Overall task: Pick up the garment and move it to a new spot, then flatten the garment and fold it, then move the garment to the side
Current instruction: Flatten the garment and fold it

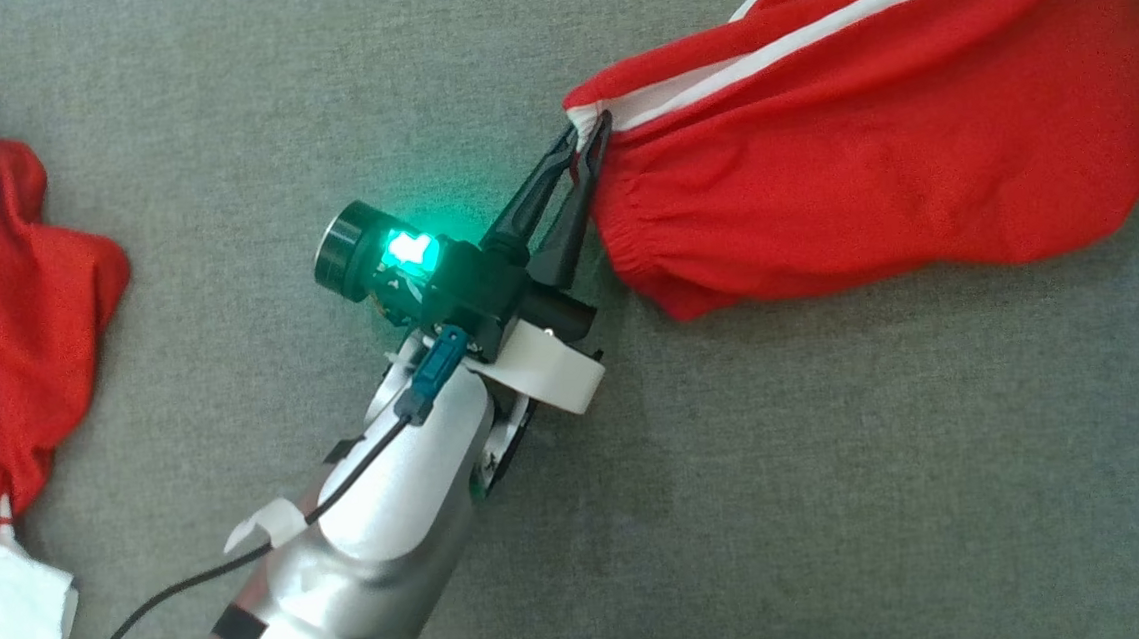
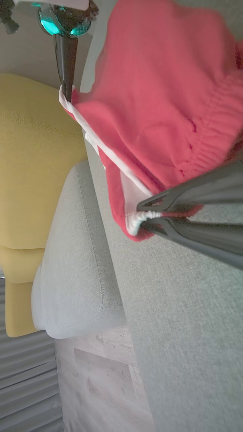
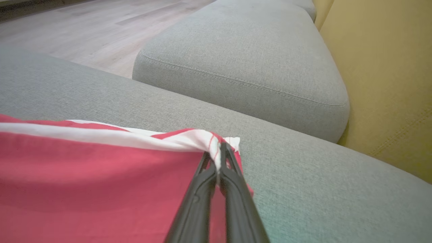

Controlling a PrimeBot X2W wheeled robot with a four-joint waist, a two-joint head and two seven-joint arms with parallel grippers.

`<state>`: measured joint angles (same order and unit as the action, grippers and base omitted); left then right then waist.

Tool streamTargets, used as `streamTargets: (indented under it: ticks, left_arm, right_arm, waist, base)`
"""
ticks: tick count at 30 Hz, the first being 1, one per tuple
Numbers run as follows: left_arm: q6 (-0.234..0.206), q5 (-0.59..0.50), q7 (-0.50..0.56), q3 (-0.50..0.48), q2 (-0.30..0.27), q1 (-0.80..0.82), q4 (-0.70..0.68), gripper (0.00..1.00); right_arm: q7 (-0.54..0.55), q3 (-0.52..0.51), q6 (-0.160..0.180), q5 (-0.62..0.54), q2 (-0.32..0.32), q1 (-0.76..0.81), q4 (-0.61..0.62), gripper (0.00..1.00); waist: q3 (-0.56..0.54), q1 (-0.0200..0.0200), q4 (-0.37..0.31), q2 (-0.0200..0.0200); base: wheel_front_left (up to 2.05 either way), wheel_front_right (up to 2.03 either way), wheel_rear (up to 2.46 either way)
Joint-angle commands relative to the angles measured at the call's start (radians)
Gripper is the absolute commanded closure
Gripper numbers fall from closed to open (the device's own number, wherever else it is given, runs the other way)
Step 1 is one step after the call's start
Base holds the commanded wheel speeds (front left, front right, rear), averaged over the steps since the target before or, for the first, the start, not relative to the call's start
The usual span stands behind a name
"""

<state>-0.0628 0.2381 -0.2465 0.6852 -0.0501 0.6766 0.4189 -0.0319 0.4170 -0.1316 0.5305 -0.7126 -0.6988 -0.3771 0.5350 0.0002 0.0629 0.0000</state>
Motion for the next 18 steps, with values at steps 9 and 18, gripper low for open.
streamTargets:
  ticks: [9, 18]
  left_arm:
    - [-0.045, 0.03, -0.015, -0.003, 0.0, 0.021, -0.059, 0.0]
    - [-0.174, -0.068, -0.015, -0.08, 0.0, -0.133, -0.247, 0.0]
  right_arm:
    - [-0.209, 0.031, 0.001, -0.006, -0.001, -0.059, -0.11, 0.0]
    - [-0.229, -0.027, 0.001, 0.121, 0.049, 0.091, -0.146, 0.0]
  waist:
    - [-0.012, -0.0002, 0.002, 0.0]
    - [-0.058, -0.0002, 0.011, 0.0]
  base:
    - [0.0, 0.0, 0.0]
    - [0.0, 0.0, 0.0]
